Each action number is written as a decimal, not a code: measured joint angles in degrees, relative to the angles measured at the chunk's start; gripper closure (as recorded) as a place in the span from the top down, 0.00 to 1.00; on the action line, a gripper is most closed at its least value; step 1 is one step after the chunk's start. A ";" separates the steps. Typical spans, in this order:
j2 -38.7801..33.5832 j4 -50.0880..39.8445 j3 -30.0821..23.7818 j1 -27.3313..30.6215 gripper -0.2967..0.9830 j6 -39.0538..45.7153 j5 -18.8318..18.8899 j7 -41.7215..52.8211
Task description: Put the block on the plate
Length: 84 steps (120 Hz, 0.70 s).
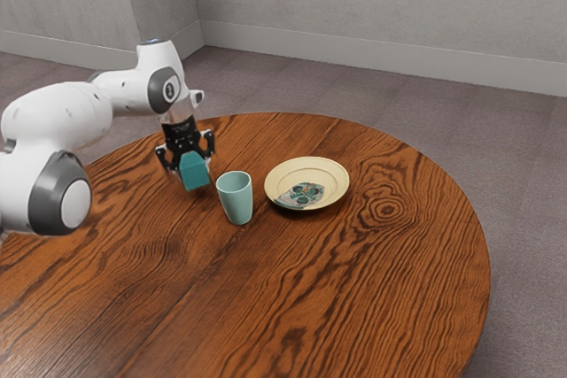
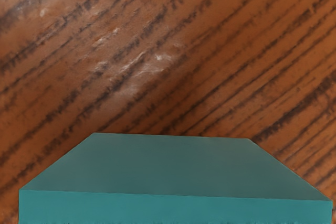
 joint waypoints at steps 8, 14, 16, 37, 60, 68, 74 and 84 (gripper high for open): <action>-1.24 0.04 0.40 -0.10 0.53 -0.82 0.11 -0.02; -2.41 0.04 0.79 -0.35 0.53 -1.54 0.17 -0.03; -2.92 0.05 0.90 -0.43 0.53 -1.78 0.19 -0.04; -7.17 0.23 2.19 -1.99 0.52 -4.47 0.35 -0.07; -11.22 0.39 2.74 -3.79 0.52 -7.43 1.23 -0.08; -12.01 0.38 2.72 -5.21 0.52 -8.23 1.60 -0.08; -12.24 0.39 2.76 -6.61 0.52 -8.69 1.78 -0.08; -12.58 0.35 2.79 -9.19 0.52 -9.28 2.13 -0.08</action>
